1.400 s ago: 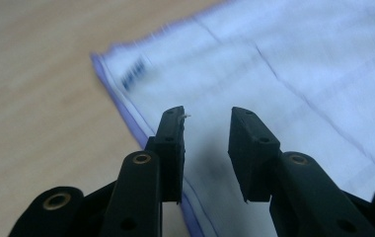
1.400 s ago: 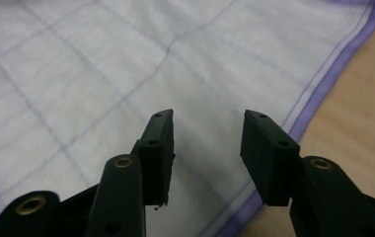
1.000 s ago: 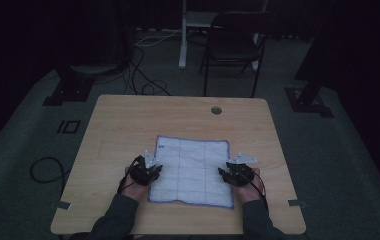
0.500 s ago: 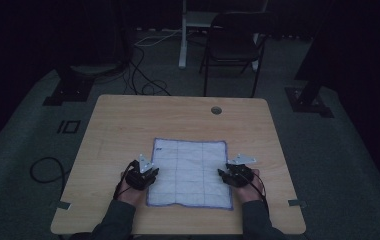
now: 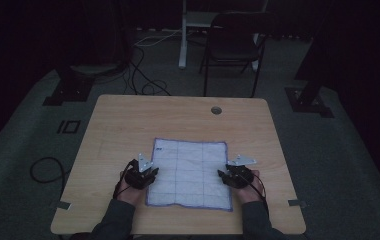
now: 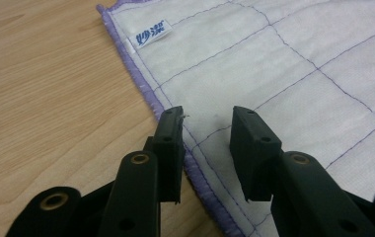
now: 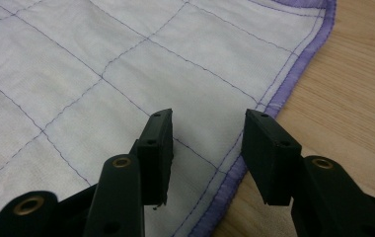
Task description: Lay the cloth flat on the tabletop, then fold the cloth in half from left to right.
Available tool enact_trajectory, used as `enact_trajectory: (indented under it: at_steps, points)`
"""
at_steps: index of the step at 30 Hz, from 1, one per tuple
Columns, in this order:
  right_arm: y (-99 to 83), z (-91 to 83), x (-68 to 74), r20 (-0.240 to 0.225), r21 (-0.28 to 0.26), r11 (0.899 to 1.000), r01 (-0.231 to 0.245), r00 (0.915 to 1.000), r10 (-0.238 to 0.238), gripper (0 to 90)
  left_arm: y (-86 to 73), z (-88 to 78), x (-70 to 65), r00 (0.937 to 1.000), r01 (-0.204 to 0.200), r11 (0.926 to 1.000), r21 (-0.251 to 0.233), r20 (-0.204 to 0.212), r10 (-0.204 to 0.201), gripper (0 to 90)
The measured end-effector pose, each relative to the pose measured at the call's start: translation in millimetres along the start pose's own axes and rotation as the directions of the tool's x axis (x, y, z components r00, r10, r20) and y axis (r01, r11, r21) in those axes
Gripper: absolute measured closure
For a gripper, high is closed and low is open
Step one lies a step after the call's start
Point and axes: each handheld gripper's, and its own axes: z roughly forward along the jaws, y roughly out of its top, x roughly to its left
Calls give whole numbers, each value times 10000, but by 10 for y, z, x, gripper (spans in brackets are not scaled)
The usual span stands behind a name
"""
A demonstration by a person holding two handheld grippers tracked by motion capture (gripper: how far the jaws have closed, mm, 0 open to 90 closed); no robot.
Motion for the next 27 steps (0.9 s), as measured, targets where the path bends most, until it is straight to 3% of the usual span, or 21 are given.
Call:
enact_trajectory:
  at_steps: [13, 15, 19, 27]
  points:
    - [-2, 1, -5, -34, -19, 10000, 31, 10000, -31, 555, 10, -3, 47, 9978, 653, 9978, 112, -115, -652, 522]
    - [-2, 0, -5, -38, -20, 10000, 32, 10000, -33, 555, 2, 0, 76, 9947, 1031, 9945, 196, -27, -1030, 507]
    - [-4, 0, -5, -41, -24, 10000, 38, 10000, -38, 554, -12, -6, 105, 9900, 1413, 9896, 268, -11, -1413, 483]
    - [-6, -1, -3, -36, -27, 10000, 47, 10000, -47, 553, 13, 34, 76, 9900, 1383, 9902, 171, 242, -1387, 471]
